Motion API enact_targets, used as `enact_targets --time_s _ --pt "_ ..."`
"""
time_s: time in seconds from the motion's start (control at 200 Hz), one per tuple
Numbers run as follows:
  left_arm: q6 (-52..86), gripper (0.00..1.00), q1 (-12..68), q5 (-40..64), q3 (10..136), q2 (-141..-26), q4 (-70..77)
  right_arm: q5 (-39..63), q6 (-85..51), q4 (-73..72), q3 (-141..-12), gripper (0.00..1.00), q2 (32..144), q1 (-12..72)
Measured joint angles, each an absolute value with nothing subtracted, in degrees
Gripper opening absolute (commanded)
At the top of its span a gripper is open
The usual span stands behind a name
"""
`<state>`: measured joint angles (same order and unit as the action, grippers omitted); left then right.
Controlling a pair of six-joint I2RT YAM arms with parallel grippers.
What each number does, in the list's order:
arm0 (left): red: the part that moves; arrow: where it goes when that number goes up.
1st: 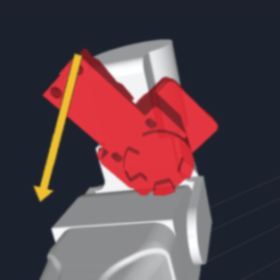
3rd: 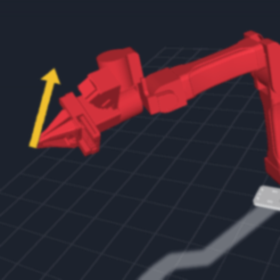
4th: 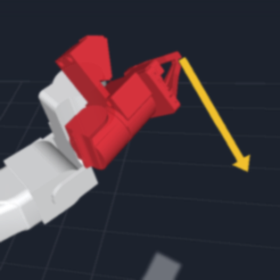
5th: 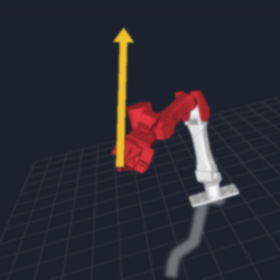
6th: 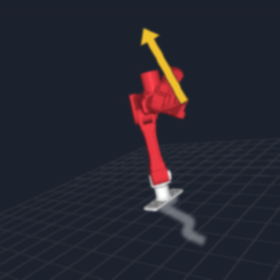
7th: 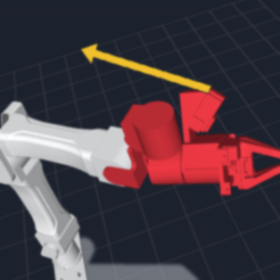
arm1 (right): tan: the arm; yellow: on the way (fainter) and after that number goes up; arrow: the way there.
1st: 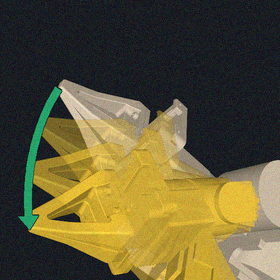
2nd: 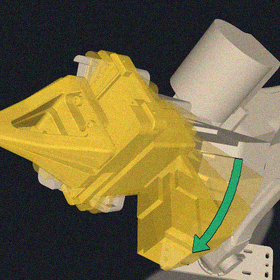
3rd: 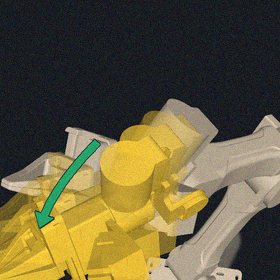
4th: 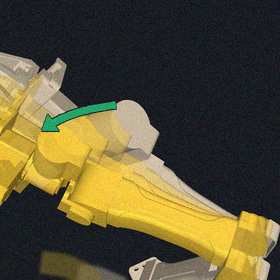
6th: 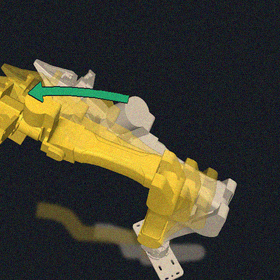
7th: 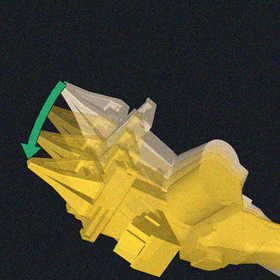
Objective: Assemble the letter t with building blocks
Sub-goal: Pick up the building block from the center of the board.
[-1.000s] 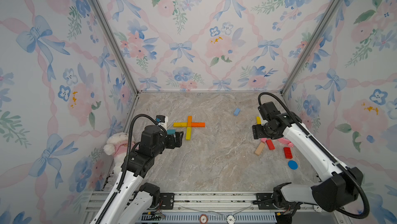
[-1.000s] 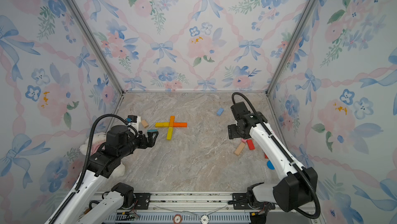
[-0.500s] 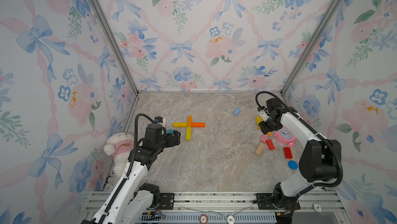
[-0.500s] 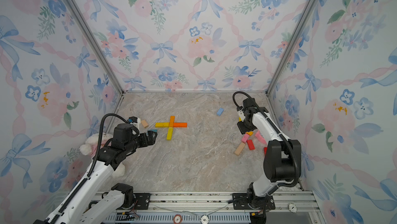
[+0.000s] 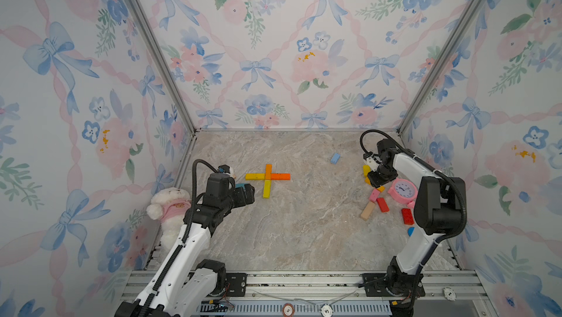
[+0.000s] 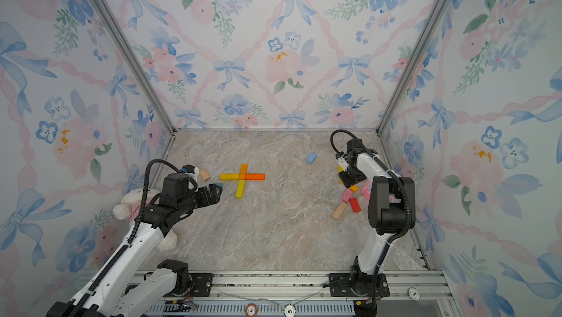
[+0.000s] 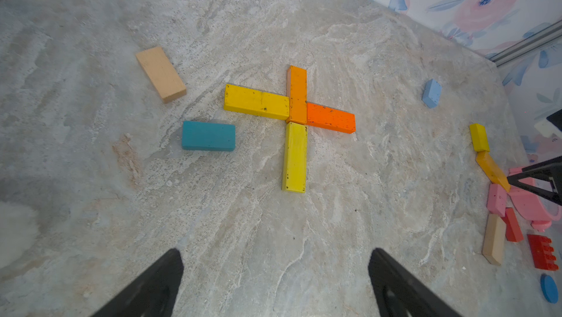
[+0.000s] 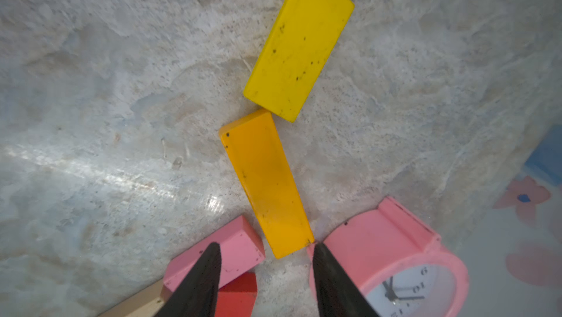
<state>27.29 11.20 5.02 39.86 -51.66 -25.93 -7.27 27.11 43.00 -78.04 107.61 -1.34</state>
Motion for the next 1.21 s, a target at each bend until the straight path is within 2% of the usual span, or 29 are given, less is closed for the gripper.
enact_targets --time_s 0.755,0.875,1.06,1.205 --pt "27.27 0.98 10.46 5.69 39.83 -54.24 -25.34 -5.04 28.38 41.45 -82.43 0.51 115.74 -4.19" --pt "27.27 0.98 10.46 5.89 39.83 -54.24 -25.34 -4.49 28.36 41.3 -82.83 0.46 115.98 -4.36" --pt "27.24 0.98 10.46 5.91 39.83 -54.24 -25.34 -3.95 27.75 41.32 -82.83 0.28 116.18 -4.47" --pt "27.24 0.98 10.46 5.98 39.83 -54.24 -25.32 -3.49 27.42 41.32 -82.87 0.21 116.16 -4.51"
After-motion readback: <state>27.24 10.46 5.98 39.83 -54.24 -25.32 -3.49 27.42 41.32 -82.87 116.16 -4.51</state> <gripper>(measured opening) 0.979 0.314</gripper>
